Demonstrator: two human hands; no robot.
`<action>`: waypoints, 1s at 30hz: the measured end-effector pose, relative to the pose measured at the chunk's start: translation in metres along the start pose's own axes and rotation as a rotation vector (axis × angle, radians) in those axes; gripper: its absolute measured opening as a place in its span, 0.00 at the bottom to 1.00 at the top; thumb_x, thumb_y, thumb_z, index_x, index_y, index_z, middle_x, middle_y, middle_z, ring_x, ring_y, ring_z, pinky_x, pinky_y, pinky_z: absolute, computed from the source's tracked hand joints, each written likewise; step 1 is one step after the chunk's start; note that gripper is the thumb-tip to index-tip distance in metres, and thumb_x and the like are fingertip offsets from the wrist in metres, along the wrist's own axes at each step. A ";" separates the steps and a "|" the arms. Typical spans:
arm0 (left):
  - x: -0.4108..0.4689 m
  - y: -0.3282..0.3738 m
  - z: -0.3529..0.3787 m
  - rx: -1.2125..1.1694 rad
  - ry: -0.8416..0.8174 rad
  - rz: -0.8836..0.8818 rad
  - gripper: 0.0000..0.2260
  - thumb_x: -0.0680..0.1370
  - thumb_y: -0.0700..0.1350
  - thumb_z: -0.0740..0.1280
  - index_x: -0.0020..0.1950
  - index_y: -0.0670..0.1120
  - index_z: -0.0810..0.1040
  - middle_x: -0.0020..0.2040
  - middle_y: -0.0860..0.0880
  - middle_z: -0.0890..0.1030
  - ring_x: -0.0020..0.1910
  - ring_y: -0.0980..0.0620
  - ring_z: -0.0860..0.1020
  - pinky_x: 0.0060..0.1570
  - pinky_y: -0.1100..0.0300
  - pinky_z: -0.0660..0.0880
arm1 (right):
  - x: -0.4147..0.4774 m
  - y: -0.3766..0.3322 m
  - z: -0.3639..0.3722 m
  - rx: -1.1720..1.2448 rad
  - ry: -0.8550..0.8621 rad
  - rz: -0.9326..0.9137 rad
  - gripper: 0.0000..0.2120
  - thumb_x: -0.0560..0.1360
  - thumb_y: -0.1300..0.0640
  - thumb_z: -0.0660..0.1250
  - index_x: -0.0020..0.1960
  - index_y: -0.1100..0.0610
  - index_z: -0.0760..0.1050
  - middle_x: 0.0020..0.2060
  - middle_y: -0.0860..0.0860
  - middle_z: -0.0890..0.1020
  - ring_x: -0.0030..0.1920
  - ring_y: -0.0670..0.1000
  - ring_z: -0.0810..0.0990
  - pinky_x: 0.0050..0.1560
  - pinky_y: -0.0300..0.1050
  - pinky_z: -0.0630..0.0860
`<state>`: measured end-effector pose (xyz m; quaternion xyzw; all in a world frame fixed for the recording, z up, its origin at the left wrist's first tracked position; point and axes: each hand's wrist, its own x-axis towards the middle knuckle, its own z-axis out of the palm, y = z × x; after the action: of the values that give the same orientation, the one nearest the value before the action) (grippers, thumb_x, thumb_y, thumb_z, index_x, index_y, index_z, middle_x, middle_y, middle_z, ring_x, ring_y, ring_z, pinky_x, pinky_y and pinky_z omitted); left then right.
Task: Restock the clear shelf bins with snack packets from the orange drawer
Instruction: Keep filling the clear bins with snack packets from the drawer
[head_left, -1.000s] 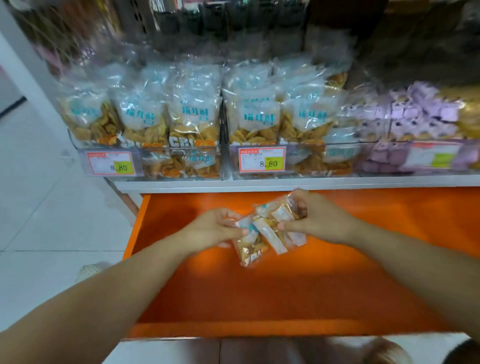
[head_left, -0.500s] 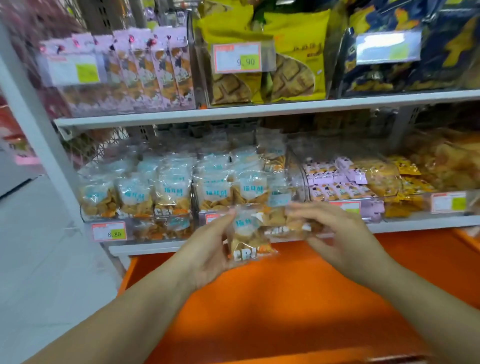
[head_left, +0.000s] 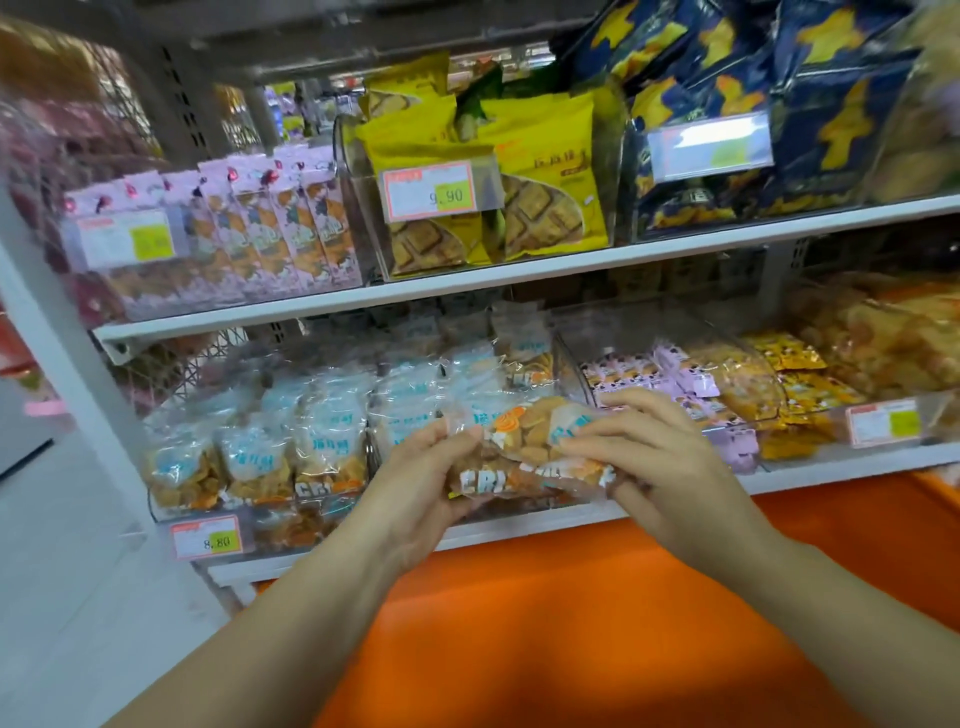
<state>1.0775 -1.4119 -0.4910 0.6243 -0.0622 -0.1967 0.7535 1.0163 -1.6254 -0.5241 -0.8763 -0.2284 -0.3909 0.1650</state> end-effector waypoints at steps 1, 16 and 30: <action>0.002 0.004 -0.001 0.012 -0.001 -0.014 0.05 0.80 0.42 0.62 0.44 0.45 0.75 0.39 0.47 0.83 0.38 0.52 0.82 0.47 0.53 0.78 | 0.003 0.003 -0.005 -0.023 0.026 -0.001 0.25 0.62 0.72 0.64 0.55 0.53 0.81 0.51 0.45 0.81 0.58 0.52 0.70 0.61 0.47 0.68; 0.013 0.033 -0.026 0.807 -0.422 -0.077 0.21 0.70 0.48 0.73 0.59 0.57 0.69 0.59 0.52 0.79 0.54 0.55 0.81 0.55 0.61 0.77 | 0.005 -0.014 -0.002 0.070 -0.132 -0.165 0.22 0.69 0.67 0.55 0.51 0.47 0.80 0.58 0.48 0.74 0.51 0.54 0.73 0.46 0.49 0.74; 0.017 0.007 -0.051 0.644 0.157 0.173 0.15 0.72 0.46 0.74 0.54 0.50 0.73 0.47 0.46 0.84 0.40 0.52 0.83 0.36 0.63 0.78 | 0.015 -0.002 -0.023 0.525 -0.325 0.688 0.16 0.70 0.57 0.74 0.54 0.46 0.74 0.46 0.43 0.80 0.46 0.40 0.79 0.45 0.28 0.74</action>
<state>1.1115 -1.3706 -0.4978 0.8358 -0.1158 -0.0536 0.5340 1.0100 -1.6306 -0.4980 -0.8795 -0.0383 -0.0999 0.4638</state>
